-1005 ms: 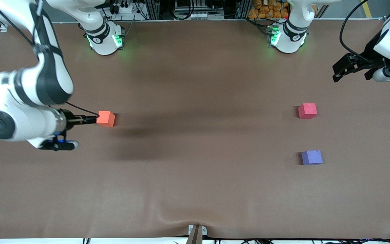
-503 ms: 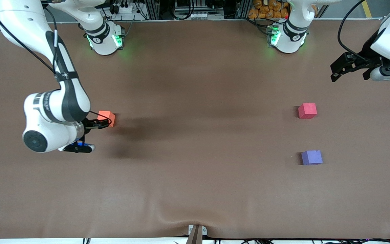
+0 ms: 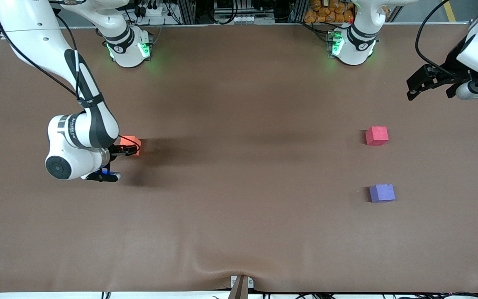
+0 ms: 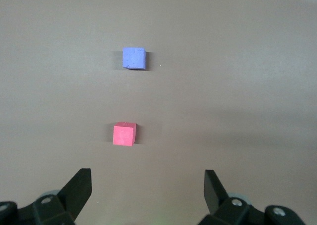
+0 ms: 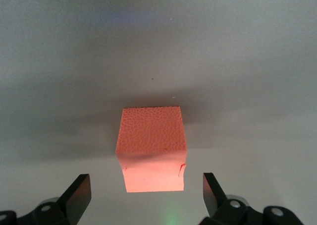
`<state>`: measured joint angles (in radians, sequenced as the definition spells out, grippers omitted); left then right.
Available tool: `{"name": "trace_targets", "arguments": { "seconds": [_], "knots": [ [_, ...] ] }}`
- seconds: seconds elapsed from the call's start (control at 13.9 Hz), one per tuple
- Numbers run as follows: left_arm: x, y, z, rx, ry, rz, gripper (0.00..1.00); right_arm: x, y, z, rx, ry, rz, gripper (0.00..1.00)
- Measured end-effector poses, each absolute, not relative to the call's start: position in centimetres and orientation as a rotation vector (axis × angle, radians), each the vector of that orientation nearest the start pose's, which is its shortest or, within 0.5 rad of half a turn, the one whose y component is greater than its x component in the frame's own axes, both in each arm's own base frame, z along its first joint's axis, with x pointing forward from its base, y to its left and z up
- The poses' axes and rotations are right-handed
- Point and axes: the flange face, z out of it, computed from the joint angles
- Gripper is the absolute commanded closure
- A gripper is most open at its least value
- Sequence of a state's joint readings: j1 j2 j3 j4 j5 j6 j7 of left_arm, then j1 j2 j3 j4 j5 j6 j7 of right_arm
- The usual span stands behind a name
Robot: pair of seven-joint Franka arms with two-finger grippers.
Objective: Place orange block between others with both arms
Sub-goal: 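Lower the right gripper over the orange cube and close on it, then carry the orange cube with the right gripper toward the table middle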
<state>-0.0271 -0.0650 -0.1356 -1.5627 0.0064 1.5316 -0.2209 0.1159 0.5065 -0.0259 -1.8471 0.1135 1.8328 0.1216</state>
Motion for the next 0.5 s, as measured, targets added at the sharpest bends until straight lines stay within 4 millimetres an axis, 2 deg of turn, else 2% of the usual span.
{"name": "trace_targets", "arguments": {
  "seconds": [0.22, 0.29, 0.5],
  "knots": [
    [52.3, -8.8, 66.0, -3.131, -0.093, -0.056, 0.0, 57.3, 6.3, 21.3, -2.998, 0.131, 0.824, 0.0],
    [52.3, -8.8, 66.0, -3.131, -0.092, -0.056, 0.0, 57.2, 6.3, 20.7, -2.996, 0.127, 0.832, 0.1],
    [52.3, -8.8, 66.0, -3.131, -0.09, -0.056, 0.0, 56.9, 5.6, 18.1, -2.979, 0.101, 0.866, 0.67]
  ]
}}
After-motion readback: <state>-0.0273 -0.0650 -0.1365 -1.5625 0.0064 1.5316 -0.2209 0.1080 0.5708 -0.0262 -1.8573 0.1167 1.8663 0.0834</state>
